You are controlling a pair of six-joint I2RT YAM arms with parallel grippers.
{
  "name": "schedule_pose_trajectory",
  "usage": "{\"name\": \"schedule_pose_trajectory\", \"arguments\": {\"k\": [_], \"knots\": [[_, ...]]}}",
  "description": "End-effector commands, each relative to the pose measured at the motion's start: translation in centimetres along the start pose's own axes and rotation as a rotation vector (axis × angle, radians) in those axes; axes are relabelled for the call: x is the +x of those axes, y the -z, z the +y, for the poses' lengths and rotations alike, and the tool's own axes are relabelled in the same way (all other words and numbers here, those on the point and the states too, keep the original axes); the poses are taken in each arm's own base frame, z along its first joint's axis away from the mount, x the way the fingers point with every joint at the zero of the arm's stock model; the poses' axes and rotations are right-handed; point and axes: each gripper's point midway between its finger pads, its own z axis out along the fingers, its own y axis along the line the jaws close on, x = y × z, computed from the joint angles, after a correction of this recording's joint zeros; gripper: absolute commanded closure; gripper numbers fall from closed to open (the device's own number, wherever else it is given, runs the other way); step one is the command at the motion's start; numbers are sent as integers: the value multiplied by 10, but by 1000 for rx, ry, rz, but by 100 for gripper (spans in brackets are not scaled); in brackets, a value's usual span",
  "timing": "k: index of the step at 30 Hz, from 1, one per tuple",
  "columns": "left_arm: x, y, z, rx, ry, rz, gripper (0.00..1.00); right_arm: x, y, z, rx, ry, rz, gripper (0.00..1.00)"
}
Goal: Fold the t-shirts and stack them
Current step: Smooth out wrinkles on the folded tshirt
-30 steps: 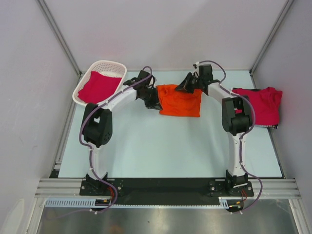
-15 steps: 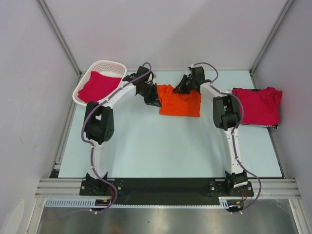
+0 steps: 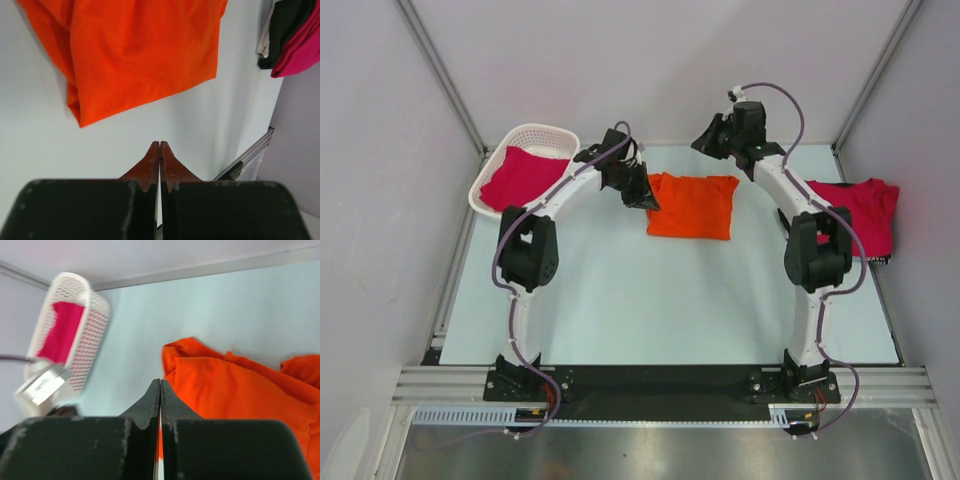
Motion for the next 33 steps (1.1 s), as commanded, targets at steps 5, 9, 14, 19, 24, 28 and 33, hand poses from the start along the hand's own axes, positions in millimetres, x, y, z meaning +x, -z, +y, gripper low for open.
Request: {"name": "schedule_pose_trajectory", "arguments": {"k": [5,9,14,19,24,28,33], "knots": [[-67,-30,-49,250,50,-117,100,29,22,-55,-212,-358,104,100],[-85,-48,-53,303,93,-137,100,43,14,-66,-265,-418,173,100],[-90,-74,-45,345,156,-128,100,57,5,-65,-320,-475,249,100],[-99,-89,-24,333,217,-142,100,62,0,-66,-326,-493,269,100],[-121,-88,-3,294,248,-218,100,70,-3,-71,-301,-476,283,100],[-137,-83,19,259,282,-261,100,75,-6,-84,-248,-476,282,100],[-148,-79,43,193,302,-305,100,89,-11,-113,-100,-456,299,100]]}}
